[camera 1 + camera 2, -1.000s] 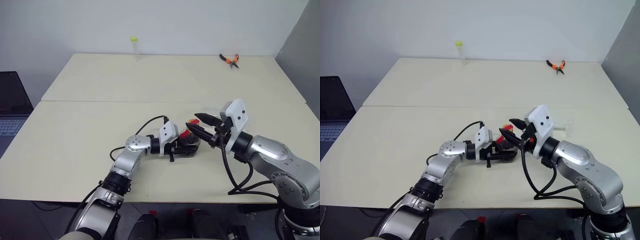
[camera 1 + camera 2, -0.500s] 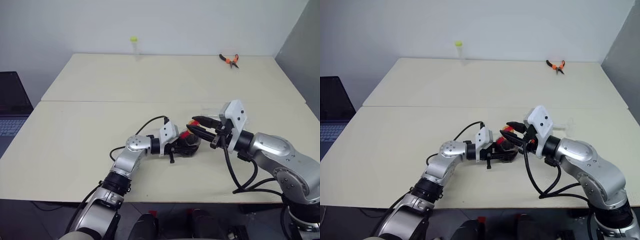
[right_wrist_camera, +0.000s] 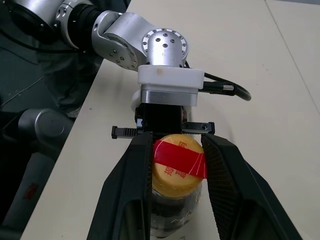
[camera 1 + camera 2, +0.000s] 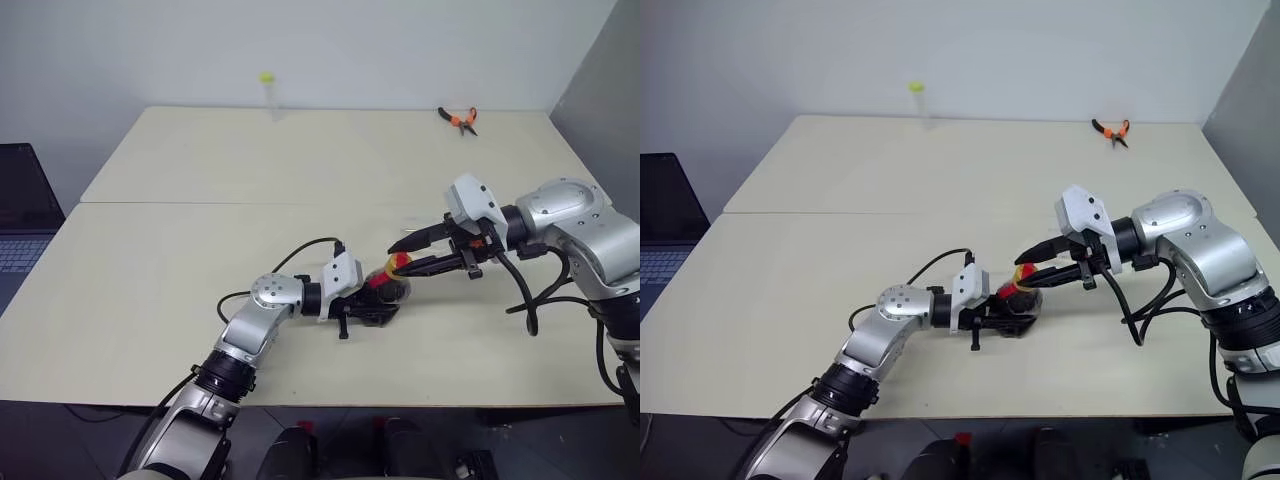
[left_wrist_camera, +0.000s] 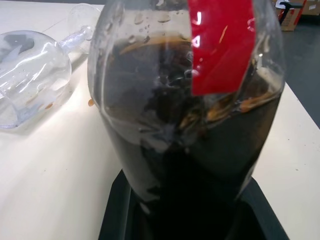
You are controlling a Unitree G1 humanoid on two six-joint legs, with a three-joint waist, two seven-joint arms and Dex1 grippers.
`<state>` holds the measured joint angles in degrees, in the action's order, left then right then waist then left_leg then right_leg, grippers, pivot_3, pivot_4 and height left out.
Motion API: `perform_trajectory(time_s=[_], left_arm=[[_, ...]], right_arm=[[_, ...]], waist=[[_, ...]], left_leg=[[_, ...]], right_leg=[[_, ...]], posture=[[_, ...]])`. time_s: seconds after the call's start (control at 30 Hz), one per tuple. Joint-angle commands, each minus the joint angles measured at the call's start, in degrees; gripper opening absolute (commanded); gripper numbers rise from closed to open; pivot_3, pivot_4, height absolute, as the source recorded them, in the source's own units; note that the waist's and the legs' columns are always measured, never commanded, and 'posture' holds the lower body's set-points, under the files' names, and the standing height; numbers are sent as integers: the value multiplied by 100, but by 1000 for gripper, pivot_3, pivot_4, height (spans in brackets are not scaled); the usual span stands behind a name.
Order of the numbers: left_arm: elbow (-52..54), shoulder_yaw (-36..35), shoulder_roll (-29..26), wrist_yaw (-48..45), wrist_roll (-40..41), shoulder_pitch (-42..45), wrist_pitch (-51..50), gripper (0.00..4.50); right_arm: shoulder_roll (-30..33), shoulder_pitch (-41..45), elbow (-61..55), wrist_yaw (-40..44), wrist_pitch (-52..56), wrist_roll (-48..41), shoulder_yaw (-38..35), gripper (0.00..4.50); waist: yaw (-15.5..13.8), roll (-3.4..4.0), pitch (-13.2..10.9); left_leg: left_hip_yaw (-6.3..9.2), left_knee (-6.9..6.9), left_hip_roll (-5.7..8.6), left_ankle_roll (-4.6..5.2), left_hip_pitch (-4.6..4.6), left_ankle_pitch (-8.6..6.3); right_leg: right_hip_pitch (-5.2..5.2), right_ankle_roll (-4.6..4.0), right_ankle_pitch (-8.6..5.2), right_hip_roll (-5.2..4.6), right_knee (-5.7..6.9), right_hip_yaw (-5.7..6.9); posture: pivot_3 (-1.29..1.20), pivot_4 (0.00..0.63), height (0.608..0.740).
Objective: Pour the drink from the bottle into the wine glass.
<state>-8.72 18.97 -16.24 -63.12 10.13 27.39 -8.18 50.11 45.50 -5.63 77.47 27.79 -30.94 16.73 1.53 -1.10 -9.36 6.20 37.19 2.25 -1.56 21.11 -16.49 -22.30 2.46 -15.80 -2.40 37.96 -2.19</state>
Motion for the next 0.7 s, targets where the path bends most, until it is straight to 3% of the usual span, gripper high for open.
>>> perform_trajectory(time_s=[0.03, 0.23, 0.33, 0.4, 0.57, 0.7], left_arm=[[460, -35, 98, -97, 255, -21, 152, 755], [106, -146, 207, 227, 113, 31, 292, 739], [-68, -190, 225, 322, 74, 65, 401, 739], [-157, -199, 237, 344, 63, 90, 446, 739], [-316, -174, 298, 356, 35, 165, 540, 739], [-401, -163, 322, 315, 25, 212, 598, 739]], right_arm=[[235, -307, -295, -423, 647, -34, -513, 1890], [-188, -1545, -1966, -2312, 1925, -1151, -2323, 3875], [-731, -2361, -3072, -3599, 2371, -1629, -3057, 3914], [-1156, -2740, -3675, -4432, 2477, -1540, -3078, 3914], [-2397, -3073, -4332, -6185, 2418, -962, -2411, 3914], [-2709, -3186, -4320, -6615, 2296, -444, -1994, 3914]], waist=[[-19, 0, 0], [-89, 3, 0], [-138, 2, 1], [-143, 3, 1], [-128, 1, 4], [-119, 5, 5]], left_leg=[[2, 2, 1, -1, 3, 0], [28, 67, 5, -19, 88, 9], [16, 80, 11, -20, 110, 10], [13, 83, 12, -16, 113, 8], [-4, 82, 11, 0, 91, 0], [-7, 82, 14, -17, 92, 10]], right_leg=[[0, 0, 0, -6, -1, 1], [-55, 1, 2, -17, 23, 7], [-84, 7, 7, -20, 48, -1], [-92, 8, 7, -20, 60, -2], [-93, 8, 6, -9, 83, -6], [-95, 8, 4, 13, 87, -11]], posture=[[0, 150, 740], [0, 150, 740], [0, 150, 740], [0, 150, 740], [0, 150, 740], [0, 150, 740]])
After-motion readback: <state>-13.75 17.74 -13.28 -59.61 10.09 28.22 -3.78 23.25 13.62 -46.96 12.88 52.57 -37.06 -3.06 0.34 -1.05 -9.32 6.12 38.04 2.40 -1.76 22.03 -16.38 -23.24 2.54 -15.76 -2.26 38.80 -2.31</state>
